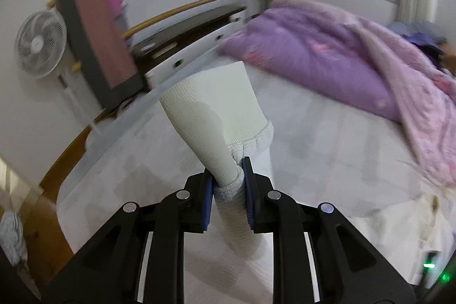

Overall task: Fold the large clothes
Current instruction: 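Grasp the sleeve cuff with the left tool and lift it, then fold the held sleeve across the jacket body and lower it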

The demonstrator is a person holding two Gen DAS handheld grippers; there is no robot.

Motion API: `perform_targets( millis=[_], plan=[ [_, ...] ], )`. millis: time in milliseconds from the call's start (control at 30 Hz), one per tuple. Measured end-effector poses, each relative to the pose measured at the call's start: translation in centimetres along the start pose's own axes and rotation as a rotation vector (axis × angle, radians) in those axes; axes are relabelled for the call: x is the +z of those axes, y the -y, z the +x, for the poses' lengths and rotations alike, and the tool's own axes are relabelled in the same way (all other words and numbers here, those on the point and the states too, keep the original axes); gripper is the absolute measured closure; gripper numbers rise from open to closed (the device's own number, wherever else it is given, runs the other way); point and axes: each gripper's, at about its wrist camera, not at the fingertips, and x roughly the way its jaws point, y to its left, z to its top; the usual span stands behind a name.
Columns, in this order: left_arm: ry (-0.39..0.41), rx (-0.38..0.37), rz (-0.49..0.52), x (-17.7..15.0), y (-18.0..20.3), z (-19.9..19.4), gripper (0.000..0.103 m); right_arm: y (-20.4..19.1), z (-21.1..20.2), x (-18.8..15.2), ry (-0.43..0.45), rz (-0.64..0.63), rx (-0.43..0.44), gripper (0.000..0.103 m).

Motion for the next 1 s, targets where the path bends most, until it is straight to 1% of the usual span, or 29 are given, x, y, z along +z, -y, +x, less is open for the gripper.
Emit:
perform_targets(
  millis=[67,133,200,300,333,367,467,500,533,567,633,667,733,767,833,867,967,1000],
  plan=[
    [0.016,-0.068,-0.002,0.0,2.5,-2.7,0.084,0.7,1.3,-0.2,-0.024,0.024,0.011,0.102],
    [0.041,-0.080,0.015,0.0,5.5,-5.1,0.084,1.5,1.9,-0.3,-0.013,0.067,0.048,0.103],
    [0.056,-0.107,0.060,-0.2,8.6,-6.9,0.086,1.9,2.1,-0.4,-0.009,0.086,0.073,0.103],
    [0.056,-0.171,0.099,-0.7,13.5,-9.2,0.086,2.4,1.9,-0.4,-0.014,0.126,0.125,0.103],
    [0.056,-0.188,0.106,-1.0,14.6,-9.6,0.086,2.4,1.7,-0.4,-0.017,0.138,0.141,0.103],
    [0.050,-0.212,0.124,-1.3,16.8,-10.3,0.086,2.5,1.4,-0.4,-0.015,0.145,0.156,0.102],
    [0.044,-0.296,0.169,-3.1,22.6,-12.8,0.086,3.6,-1.9,-0.5,0.043,0.178,0.257,0.102],
    [0.046,-0.320,0.184,-3.8,24.7,-13.6,0.086,4.5,-3.9,-0.8,0.073,0.186,0.294,0.102],
    [0.041,-0.344,0.213,-4.8,27.1,-14.4,0.086,5.4,-5.7,-1.2,0.106,0.188,0.304,0.102],
    [0.033,-0.358,0.240,-5.3,28.8,-14.7,0.086,6.6,-7.4,-1.6,0.136,0.198,0.303,0.102],
    [0.014,-0.387,0.310,-7.3,33.1,-15.1,0.086,10.1,-11.6,-3.0,0.212,0.258,0.300,0.102],
    [0.007,-0.400,0.328,-8.2,34.4,-15.1,0.086,11.5,-13.0,-3.6,0.237,0.279,0.290,0.102],
    [-0.023,-0.441,0.366,-10.4,38.3,-14.8,0.086,14.7,-16.1,-5.1,0.291,0.313,0.235,0.102],
    [-0.036,-0.445,0.392,-11.7,39.4,-14.6,0.086,16.8,-17.8,-6.2,0.315,0.336,0.194,0.102],
    [-0.070,-0.464,0.457,-14.8,43.3,-13.8,0.086,20.5,-20.1,-8.1,0.340,0.387,0.114,0.102],
    [-0.094,-0.475,0.477,-15.9,44.4,-13.2,0.086,21.9,-20.8,-9.0,0.350,0.404,0.086,0.102],
    [-0.199,-0.517,0.564,-21.0,48.9,-10.9,0.086,26.6,-22.8,-11.8,0.361,0.456,0.012,0.101],
    [-0.258,-0.535,0.597,-23.2,50.3,-9.9,0.087,27.9,-23.0,-12.8,0.350,0.472,-0.018,0.101]
  ],
)
